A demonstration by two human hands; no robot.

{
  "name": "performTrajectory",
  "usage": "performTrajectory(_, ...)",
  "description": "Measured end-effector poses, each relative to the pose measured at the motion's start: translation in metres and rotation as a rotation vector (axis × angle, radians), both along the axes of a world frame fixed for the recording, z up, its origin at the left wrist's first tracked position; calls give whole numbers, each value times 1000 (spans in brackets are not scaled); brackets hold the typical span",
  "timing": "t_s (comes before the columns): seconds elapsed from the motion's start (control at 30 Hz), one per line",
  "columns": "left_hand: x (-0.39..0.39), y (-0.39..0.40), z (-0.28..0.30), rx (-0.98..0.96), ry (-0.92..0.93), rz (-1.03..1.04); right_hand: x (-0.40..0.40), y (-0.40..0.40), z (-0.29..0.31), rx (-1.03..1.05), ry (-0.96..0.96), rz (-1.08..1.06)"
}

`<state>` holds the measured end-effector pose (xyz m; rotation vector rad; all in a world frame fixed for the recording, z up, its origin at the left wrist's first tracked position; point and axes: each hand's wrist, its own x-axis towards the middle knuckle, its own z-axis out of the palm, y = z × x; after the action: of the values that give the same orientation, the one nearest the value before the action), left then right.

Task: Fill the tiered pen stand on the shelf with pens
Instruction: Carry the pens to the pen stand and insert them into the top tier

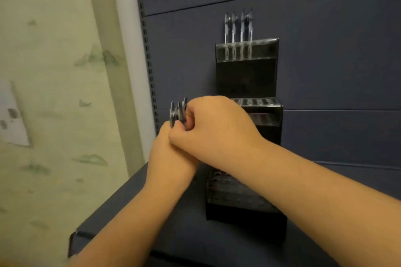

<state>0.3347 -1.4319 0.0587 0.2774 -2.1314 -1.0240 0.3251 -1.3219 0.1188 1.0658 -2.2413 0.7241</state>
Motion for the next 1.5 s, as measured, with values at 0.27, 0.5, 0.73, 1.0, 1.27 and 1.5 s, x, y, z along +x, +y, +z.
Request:
performTrajectory(0.27, -22, -36, 7, 226, 156, -435, -22, -27, 12, -119, -194, -39)
performTrajectory(0.5, -39, -41, 14, 770, 28, -968, -35, -18, 11, -416, -532, 35)
performTrajectory(0.73, -76, -47, 11, 874, -3, -813, -36, 34, 48, -680, -410, -49)
performTrajectory(1.0, -110, -34, 20, 861, 85, -560, -62, 98, 64, -787, -240, -32)
performTrajectory(1.27, -119, -37, -3, 621, -3, -449, -119, 137, 125, -788, -108, -25)
performTrajectory(1.5, -110, -33, -15, 445, -132, -327, -173, 105, 181, -648, -43, -31)
